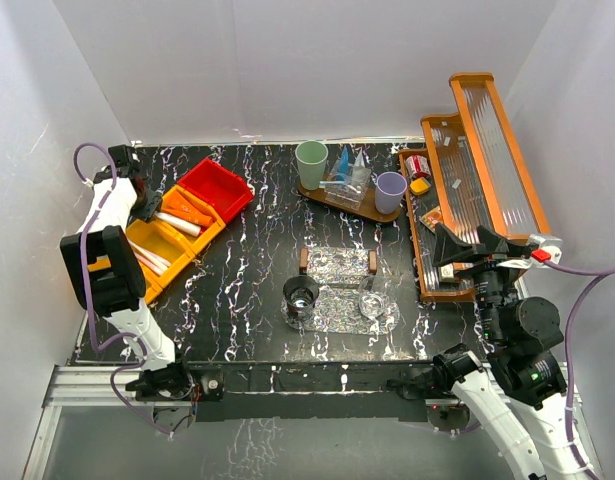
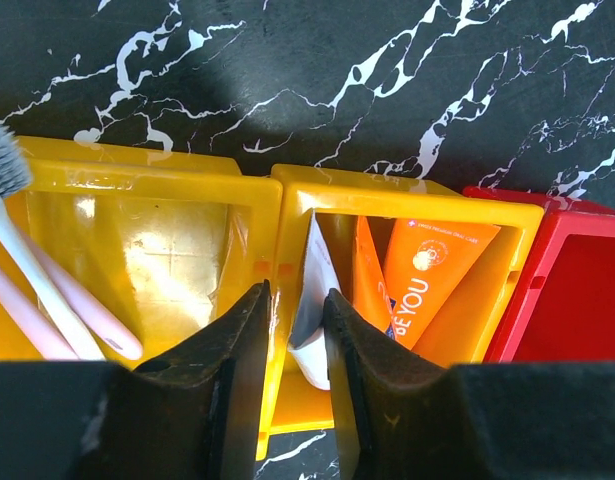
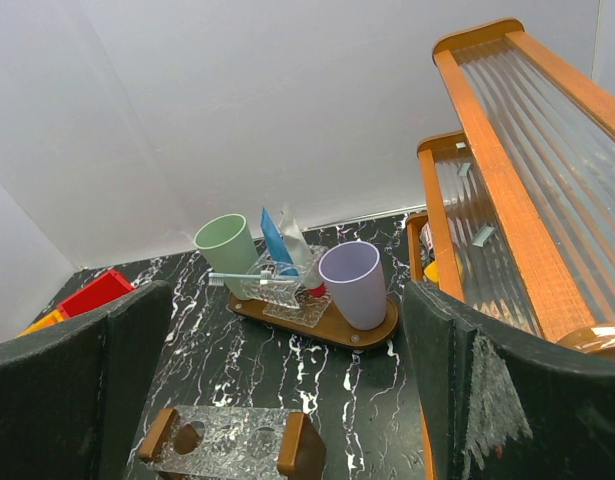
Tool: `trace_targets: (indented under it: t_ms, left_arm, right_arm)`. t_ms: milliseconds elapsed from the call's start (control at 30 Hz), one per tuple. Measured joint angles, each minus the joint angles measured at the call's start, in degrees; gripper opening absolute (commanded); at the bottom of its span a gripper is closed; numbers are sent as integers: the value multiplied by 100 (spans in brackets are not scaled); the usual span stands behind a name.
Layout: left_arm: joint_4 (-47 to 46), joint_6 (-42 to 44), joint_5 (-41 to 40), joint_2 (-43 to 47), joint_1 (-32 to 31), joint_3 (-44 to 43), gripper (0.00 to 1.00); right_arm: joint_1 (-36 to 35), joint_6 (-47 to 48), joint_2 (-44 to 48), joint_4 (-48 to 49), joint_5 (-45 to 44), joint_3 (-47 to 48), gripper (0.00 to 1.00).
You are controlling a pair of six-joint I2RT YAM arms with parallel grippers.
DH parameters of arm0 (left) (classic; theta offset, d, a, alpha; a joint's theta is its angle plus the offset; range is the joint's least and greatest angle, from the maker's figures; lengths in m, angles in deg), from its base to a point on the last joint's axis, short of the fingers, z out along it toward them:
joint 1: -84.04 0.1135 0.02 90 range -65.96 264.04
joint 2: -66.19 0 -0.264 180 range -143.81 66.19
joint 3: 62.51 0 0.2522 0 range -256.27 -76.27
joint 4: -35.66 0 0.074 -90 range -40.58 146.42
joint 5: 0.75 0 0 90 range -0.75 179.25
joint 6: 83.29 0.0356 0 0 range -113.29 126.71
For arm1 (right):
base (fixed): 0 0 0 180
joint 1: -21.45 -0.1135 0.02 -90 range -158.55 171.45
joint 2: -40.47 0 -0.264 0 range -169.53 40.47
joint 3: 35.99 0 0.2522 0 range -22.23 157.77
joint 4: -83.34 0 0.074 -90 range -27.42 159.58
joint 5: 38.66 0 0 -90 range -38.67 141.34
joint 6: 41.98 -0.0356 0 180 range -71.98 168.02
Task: Prepare toiletry sets of a toothbrush and toothpaste on the tray
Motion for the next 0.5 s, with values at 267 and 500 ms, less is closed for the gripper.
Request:
trace_targets:
  t_ms: [267,500]
  left_arm:
    - [-70,9,-9,-114,2,-48,6]
    - [-33,9,-26,-111,-13,-149,0]
  right_arm:
    - [0,-2,42,-33,0,0,98]
    - [0,-20,55,-74,0,0,98]
